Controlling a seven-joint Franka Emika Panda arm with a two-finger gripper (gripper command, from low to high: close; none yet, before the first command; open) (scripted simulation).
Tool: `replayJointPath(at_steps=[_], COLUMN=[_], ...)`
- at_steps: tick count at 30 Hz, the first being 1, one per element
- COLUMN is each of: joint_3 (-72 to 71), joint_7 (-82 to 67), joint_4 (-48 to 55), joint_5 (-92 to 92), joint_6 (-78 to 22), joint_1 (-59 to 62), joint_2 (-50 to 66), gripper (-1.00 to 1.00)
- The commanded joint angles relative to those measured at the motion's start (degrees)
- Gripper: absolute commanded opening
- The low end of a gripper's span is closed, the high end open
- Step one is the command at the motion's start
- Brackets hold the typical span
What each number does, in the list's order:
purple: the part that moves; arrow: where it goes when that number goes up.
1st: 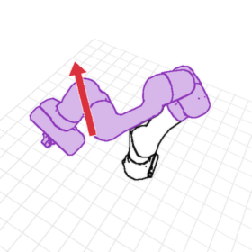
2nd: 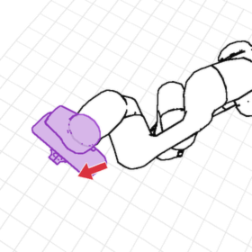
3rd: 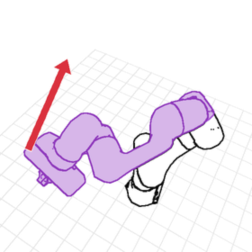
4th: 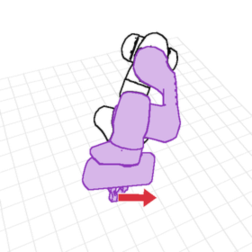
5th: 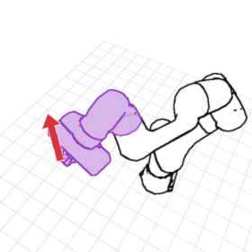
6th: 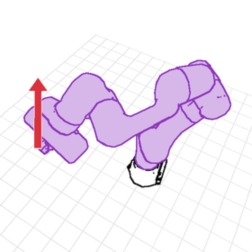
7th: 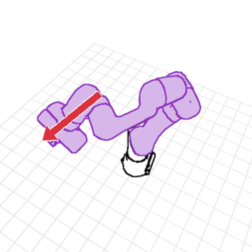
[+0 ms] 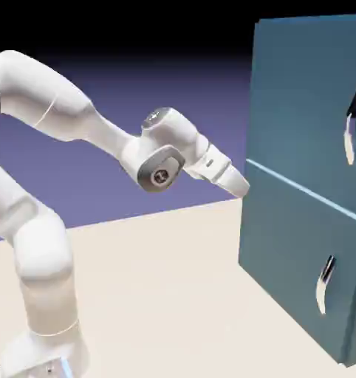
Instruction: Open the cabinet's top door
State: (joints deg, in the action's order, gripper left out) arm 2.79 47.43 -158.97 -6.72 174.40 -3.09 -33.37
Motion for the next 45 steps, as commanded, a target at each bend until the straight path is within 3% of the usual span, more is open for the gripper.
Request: replayJointPath(at_steps=[1, 45], joint_3=[1.0, 46.5], joint_7=[1.8, 83.0], joint_4=[0.8, 33.9], joint_5=[-2.5, -112.2], joint_6=[0.1, 6.6], joint_1=[-0.9, -40.0], joint_2=[-0.3, -11.9], gripper=[0.00, 0.00])
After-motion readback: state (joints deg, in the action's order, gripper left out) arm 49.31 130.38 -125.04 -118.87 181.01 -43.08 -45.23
